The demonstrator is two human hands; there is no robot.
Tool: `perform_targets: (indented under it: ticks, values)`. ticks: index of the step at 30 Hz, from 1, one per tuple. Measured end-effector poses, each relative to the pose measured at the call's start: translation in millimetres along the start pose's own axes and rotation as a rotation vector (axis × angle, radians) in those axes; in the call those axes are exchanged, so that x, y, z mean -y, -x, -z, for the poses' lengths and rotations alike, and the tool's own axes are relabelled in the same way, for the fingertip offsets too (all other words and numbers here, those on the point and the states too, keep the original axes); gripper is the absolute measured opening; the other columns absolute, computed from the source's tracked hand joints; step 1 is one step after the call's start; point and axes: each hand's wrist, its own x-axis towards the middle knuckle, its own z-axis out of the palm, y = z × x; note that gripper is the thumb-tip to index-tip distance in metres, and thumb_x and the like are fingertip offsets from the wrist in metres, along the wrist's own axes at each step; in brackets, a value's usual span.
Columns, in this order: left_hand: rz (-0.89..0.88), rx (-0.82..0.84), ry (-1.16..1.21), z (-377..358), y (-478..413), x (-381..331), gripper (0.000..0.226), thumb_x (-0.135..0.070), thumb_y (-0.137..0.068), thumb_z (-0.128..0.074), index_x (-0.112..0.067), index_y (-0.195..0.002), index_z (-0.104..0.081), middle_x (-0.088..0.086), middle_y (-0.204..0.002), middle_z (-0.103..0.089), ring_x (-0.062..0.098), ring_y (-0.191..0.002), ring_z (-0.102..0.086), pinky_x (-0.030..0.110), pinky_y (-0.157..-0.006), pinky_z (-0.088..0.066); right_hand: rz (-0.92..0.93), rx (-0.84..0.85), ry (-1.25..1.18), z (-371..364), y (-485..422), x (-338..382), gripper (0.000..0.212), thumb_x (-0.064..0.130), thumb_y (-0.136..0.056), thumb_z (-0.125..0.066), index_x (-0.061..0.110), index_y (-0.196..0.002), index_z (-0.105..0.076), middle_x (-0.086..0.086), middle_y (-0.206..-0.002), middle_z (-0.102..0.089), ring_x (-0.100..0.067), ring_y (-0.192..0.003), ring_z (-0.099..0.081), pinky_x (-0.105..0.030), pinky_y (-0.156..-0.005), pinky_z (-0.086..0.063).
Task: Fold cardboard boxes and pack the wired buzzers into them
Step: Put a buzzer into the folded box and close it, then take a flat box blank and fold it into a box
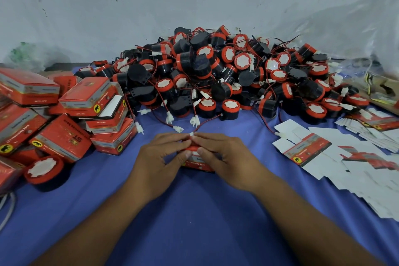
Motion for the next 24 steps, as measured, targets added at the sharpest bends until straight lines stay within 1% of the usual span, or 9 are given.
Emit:
perform_targets:
  ticks: [2,5,7,10,12,14,16,19,24]
  values:
    - [-0.041,0.018,-0.058,0,-1,2,0.033,-0.027,-0.087,-0.065,-0.01,-0.115,-0.074,-0.003,-0.129,-0.064,0.016,-0.128,-0.054,0.031,-0.108,-0.044,0.003,0.014,0.077,-1,-1,1,0.035,0.016,-0.1,-0.059,0.008,-0.133,-0.063,-0.005,-0.142,-0.058,-0.015,-0.133,-0.052,-0.019,-0.113,-0.035]
    - [-0.108,0.053,-0.129,3,-1,4,0.031,-0.027,-0.089,-0.063,-0.011,-0.114,-0.074,-0.012,-0.131,-0.058,0.01,-0.132,-0.049,0.023,-0.112,-0.038,0.033,0.07,0.201,-4,0,3,0.039,0.023,-0.102,-0.054,0.009,-0.138,-0.058,-0.006,-0.15,-0.049,-0.017,-0.139,-0.041,-0.013,-0.117,-0.019]
    - [-0.143,0.064,-0.165,4,-1,2,0.031,-0.027,-0.09,-0.063,-0.012,-0.115,-0.074,-0.015,-0.13,-0.057,0.009,-0.131,-0.05,0.019,-0.111,-0.036,0.052,0.102,0.229,-4,1,2,0.043,0.027,-0.104,-0.05,0.008,-0.143,-0.053,-0.009,-0.155,-0.042,-0.02,-0.145,-0.033,-0.02,-0.121,-0.017]
    - [-0.149,0.055,-0.209,5,0,5,0.029,-0.018,-0.09,-0.07,-0.01,-0.118,-0.072,-0.006,-0.132,-0.061,0.011,-0.13,-0.053,0.026,-0.11,-0.042,0.119,0.181,0.326,-5,4,-2,0.059,0.04,-0.103,-0.048,0.005,-0.15,-0.041,-0.012,-0.161,-0.027,-0.016,-0.153,-0.009,-0.026,-0.125,-0.005]
    - [-0.126,0.07,-0.183,5,0,7,0.037,-0.02,-0.09,-0.072,-0.011,-0.125,-0.067,-0.005,-0.135,-0.06,0.007,-0.13,-0.051,0.02,-0.108,-0.04,0.117,0.215,0.344,-9,7,-5,0.063,0.036,-0.102,-0.053,0.009,-0.155,-0.032,-0.011,-0.165,-0.015,-0.018,-0.155,0.0,-0.028,-0.125,-0.001]
    - [-0.065,0.166,-0.112,5,2,9,0.058,-0.025,-0.088,-0.073,-0.024,-0.141,-0.049,-0.016,-0.141,-0.049,-0.007,-0.128,-0.043,0.01,-0.107,-0.033,0.076,0.163,0.273,-12,9,-7,0.059,0.027,-0.1,-0.059,0.012,-0.153,-0.037,-0.011,-0.164,-0.021,-0.026,-0.153,-0.014,-0.029,-0.125,-0.01]
    - [-0.048,0.245,-0.089,5,3,10,0.074,-0.027,-0.086,-0.075,-0.035,-0.146,-0.033,-0.021,-0.146,-0.039,-0.011,-0.133,-0.035,0.013,-0.111,-0.031,0.013,0.029,0.132,-14,8,-7,0.052,0.023,-0.097,-0.066,0.013,-0.145,-0.051,-0.009,-0.154,-0.04,-0.023,-0.141,-0.038,-0.032,-0.12,-0.029]
    - [-0.101,0.213,-0.169,3,1,12,0.077,-0.031,-0.083,-0.078,-0.024,-0.148,-0.038,-0.008,-0.153,-0.035,0.005,-0.141,-0.03,0.023,-0.114,-0.029,-0.155,-0.1,-0.194,-9,5,-8,0.039,0.027,-0.093,-0.07,0.017,-0.13,-0.064,0.005,-0.131,-0.058,-0.006,-0.12,-0.056,-0.031,-0.103,-0.047]
    - [-0.053,0.127,-0.128,3,0,13,0.057,-0.043,-0.085,-0.071,-0.022,-0.135,-0.054,-0.013,-0.125,-0.05,0.001,-0.108,-0.05,0.015,-0.091,-0.047,-0.14,0.109,-0.329,-7,4,-9,0.051,0.037,-0.085,-0.079,0.031,-0.13,-0.055,0.016,-0.121,-0.063,-0.006,-0.111,-0.063,-0.019,-0.087,-0.054]
